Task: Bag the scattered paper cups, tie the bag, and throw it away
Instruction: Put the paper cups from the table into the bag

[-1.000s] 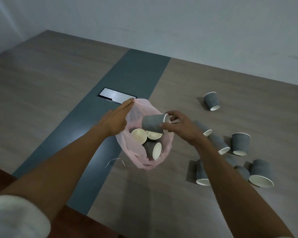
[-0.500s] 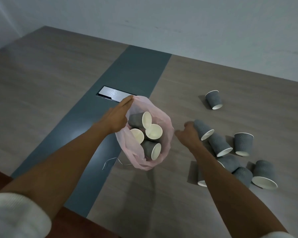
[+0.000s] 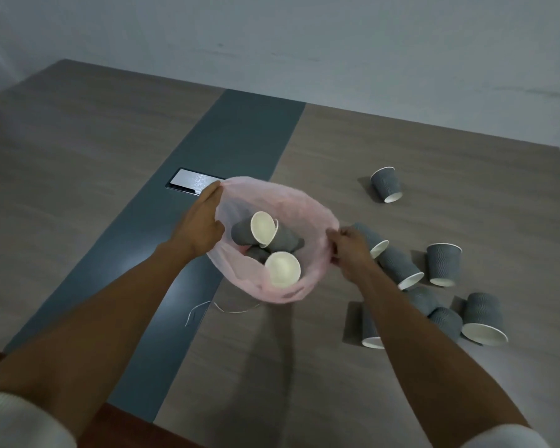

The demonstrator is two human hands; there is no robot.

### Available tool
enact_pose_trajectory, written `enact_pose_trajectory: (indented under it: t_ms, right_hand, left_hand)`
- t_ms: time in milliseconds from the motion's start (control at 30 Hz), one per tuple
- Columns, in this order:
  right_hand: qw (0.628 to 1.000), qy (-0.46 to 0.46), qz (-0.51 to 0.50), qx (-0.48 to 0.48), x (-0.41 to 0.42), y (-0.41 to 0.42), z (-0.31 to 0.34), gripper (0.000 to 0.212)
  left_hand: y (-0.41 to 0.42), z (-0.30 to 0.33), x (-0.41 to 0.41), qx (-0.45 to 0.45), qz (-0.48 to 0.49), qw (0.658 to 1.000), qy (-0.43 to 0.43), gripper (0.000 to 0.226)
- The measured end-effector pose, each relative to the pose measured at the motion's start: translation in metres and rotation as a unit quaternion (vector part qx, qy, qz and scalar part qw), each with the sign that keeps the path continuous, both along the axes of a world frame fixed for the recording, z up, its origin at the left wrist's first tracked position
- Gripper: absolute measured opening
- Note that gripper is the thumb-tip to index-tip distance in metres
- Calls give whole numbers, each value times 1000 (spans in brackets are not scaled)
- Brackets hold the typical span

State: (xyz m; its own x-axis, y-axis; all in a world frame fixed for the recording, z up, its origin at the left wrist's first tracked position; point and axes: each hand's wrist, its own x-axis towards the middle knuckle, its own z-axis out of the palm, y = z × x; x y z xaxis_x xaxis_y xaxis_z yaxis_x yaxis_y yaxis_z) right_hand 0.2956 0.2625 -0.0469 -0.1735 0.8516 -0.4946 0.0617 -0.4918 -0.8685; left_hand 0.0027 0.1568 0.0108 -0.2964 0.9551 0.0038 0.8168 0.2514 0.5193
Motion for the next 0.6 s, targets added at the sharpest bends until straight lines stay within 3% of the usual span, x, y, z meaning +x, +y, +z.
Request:
enact_pose_trajectory:
  t_ms: [100,200,400,467,500,533,600]
  right_hand:
    - [992,83,-48,83,15,29,48,16]
    - [978,161,-78,105,32,46,69,4]
    - [991,89,51,81,66,52,39,51]
    - [994,-1,57,90,82,54,21,63]
    - [987,-90,63,119,92,57,13,68]
    - [963,-202,83,155,102,61,4,70]
    - [875,-404,178,197,117,67,-13,75]
  left_hand:
    - [12,6,17,53,30,997,-42,83]
    - [20,9,40,97,25,993,-58,79]
    - [21,-8,78,53,5,994,-91,88]
    - [20,-15,83,49,5,995,-87,90]
    - [20,-18,85,45,5,996,-79,90]
    - [19,-20,86,42,5,996,-72,90]
    - [19,-23,87,41,11,997,-66,91]
